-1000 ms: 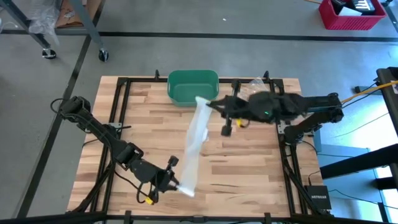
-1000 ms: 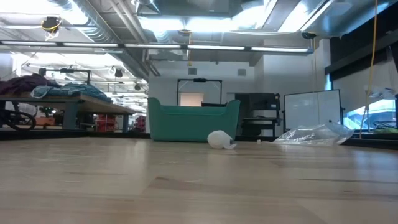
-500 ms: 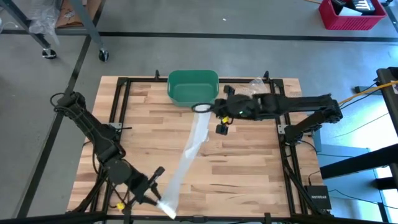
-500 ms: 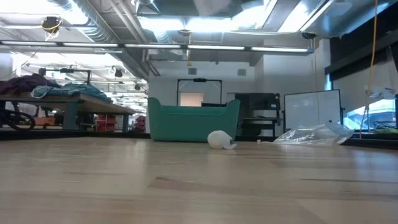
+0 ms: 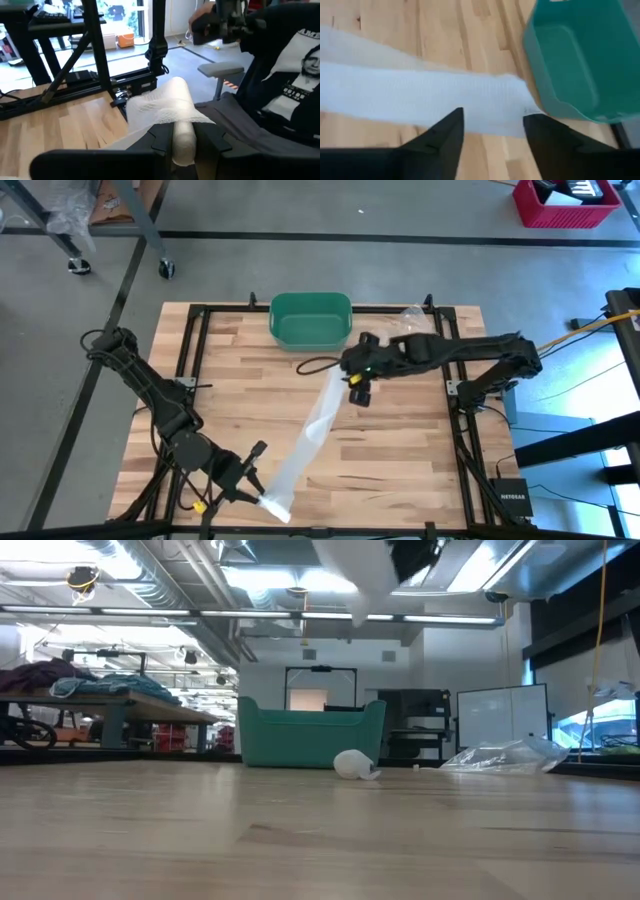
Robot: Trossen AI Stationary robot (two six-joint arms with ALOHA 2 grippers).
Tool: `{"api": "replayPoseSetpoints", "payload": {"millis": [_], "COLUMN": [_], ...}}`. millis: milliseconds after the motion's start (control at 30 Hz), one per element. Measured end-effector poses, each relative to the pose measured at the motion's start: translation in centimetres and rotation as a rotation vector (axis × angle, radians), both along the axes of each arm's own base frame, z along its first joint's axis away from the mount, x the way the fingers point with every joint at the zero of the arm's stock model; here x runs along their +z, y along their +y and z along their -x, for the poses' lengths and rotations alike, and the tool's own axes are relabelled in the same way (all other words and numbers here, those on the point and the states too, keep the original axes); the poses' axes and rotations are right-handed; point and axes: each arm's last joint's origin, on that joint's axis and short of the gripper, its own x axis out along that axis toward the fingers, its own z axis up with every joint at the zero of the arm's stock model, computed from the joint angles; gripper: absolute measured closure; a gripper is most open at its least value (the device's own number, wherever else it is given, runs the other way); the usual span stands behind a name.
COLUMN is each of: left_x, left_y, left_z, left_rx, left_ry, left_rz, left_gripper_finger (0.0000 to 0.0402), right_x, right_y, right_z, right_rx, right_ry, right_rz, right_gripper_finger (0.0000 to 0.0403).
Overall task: Roll bandage
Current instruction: Roll the bottom white bandage
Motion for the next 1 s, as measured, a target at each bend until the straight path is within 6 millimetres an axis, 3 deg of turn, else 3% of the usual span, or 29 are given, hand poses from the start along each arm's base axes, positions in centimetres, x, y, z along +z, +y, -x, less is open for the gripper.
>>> {"api": "replayPoseSetpoints", "payload": {"millis": [200,333,467,700,867,1000], "left_x": [0.2,0.3,0.6,0.9,0.7,0.8], "left_y": [0.0,0.0,-0.1,-0.1,0.2,0.4], "left_z": [0.0,0.0,0.0,0.0,-0.3,-0.4], "left_rx": [0.001,0.001,-0.005,-0.012,0.054,0.146], "left_ry": [-0.007,-0.012,-0.062,-0.1,-0.09,-0.101], "left_rz": [0.022,0.03,0.021,0.012,-0.008,-0.01], "left_gripper_finger": [0.0357,0.0357,0.0357,0.0357,0.0357,0.0357], "right_x": [5.7,7.4,6.7,2.9,2.2,2.6], "right_y": [0.3,1.1,1.6,1.9,2.5,3.7], "right_z": [1.7,1.9,1.3,0.4,1.3,2.2], "right_rx": [0.002,0.043,0.075,0.085,0.091,0.129], "right_ry": [-0.059,-0.135,-0.124,-0.034,0.096,0.102], "right_rz": [-0.069,-0.101,-0.074,-0.133,-0.379,-0.369], "right_gripper_finger": [0.0152,0.0144,0.0143,0.0136,0.0123,0.0123]}}
